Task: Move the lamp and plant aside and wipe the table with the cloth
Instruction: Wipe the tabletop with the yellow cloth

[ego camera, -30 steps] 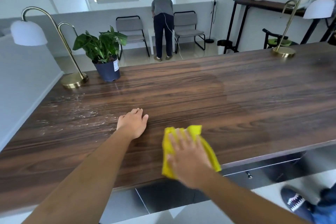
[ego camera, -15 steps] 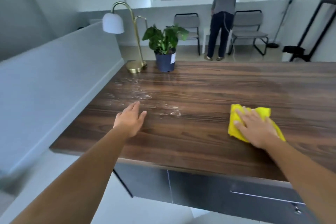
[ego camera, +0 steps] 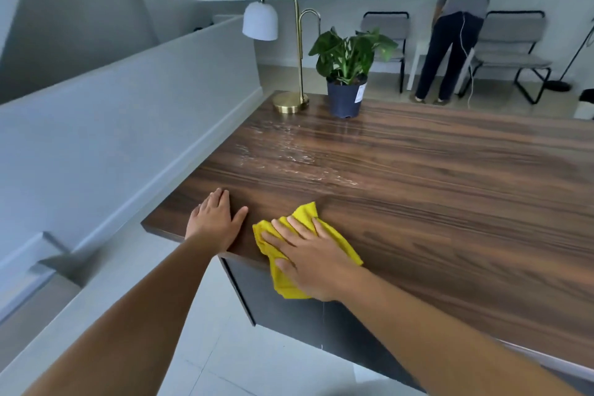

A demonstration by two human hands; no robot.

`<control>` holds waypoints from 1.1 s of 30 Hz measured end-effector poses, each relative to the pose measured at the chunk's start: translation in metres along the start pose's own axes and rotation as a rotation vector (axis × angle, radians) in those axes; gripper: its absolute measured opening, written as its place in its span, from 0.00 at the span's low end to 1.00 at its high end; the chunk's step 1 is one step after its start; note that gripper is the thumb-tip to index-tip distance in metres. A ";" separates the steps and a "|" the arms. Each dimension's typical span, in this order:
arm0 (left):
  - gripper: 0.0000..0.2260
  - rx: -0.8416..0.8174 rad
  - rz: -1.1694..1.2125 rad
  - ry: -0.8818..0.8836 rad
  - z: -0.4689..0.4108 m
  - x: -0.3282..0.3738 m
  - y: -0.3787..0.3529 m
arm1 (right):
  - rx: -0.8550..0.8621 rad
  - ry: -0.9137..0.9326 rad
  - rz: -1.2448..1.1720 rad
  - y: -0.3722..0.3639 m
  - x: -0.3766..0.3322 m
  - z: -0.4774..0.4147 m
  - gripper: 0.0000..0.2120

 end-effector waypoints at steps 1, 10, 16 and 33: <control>0.31 0.000 0.005 -0.004 -0.004 0.001 0.001 | 0.010 0.060 0.005 0.000 0.005 0.010 0.28; 0.30 0.055 0.023 -0.024 -0.014 0.000 -0.003 | -0.061 -0.569 -0.029 -0.021 0.236 0.086 0.25; 0.29 0.100 0.048 -0.039 -0.015 -0.001 -0.003 | -0.134 -0.778 -0.113 -0.016 0.226 0.000 0.27; 0.26 0.078 0.062 -0.076 -0.050 -0.038 0.016 | -0.066 -0.438 0.018 -0.014 0.198 -0.024 0.26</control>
Point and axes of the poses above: each hand's wrist, its own z-axis away from the middle knuckle, its own y-axis out of the back of the hand, x = y × z, the point moved 10 cm from there along -z, towards the middle knuckle, and after that the axes turned 6 degrees about z, right-handed, at the moved point
